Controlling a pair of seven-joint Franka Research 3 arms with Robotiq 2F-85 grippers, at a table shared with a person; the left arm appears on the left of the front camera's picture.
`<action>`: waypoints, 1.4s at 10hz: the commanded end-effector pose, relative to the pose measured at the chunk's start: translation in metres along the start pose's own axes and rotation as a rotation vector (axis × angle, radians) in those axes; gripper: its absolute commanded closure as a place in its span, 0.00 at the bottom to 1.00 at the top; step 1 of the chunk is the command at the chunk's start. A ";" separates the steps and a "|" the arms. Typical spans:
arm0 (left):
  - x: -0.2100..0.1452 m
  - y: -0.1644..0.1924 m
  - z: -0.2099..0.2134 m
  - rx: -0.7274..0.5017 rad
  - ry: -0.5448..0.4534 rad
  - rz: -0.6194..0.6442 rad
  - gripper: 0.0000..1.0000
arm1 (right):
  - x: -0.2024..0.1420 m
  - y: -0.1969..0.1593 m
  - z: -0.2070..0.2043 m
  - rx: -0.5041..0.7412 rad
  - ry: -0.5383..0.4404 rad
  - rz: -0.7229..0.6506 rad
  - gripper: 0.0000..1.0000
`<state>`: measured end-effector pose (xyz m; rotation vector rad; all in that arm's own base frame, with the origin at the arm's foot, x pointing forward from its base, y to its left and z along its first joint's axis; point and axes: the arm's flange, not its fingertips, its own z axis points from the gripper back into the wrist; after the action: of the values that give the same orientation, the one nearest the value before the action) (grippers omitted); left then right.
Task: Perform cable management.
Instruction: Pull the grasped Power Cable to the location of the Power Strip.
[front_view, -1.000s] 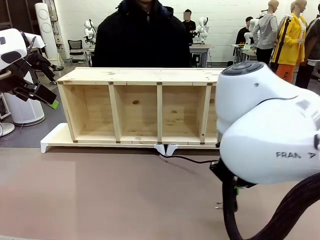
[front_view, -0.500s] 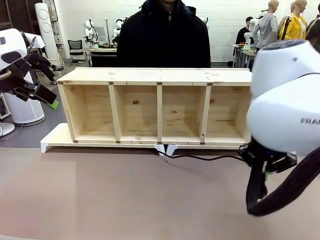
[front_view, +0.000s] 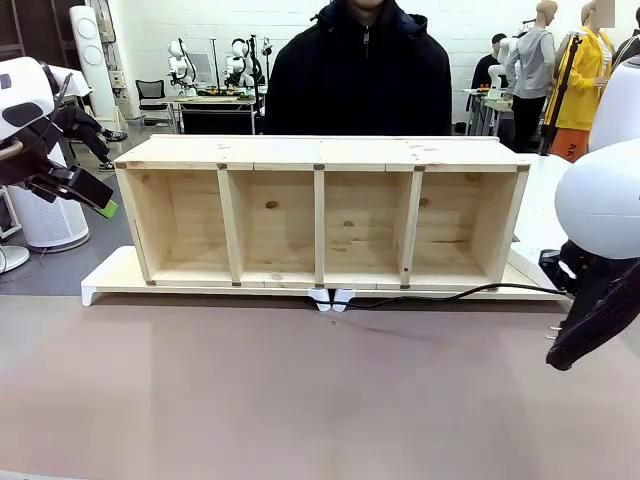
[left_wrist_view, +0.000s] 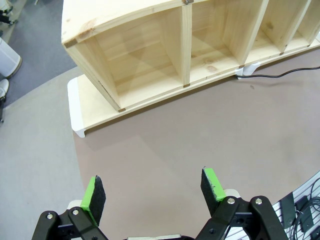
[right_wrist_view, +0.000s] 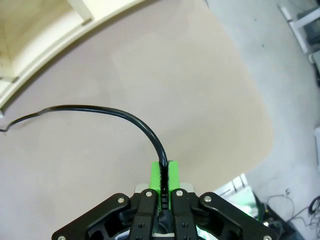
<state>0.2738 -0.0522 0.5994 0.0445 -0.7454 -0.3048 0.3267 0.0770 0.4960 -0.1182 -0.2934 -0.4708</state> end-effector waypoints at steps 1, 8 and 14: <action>0.000 0.001 0.000 0.007 -0.002 -0.003 0.00 | -0.004 -0.026 -0.030 -0.002 -0.086 0.062 0.93; 0.000 0.001 0.000 0.007 -0.002 -0.003 0.00 | 0.066 -0.038 -0.030 -0.006 -0.219 -0.011 0.93; 0.000 0.001 0.000 0.007 -0.002 -0.003 0.00 | 0.059 -0.032 -0.022 -0.019 -0.160 -0.008 0.93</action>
<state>0.2738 -0.0523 0.5993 0.0446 -0.7454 -0.3049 0.3668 0.0196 0.4948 -0.1748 -0.4444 -0.4737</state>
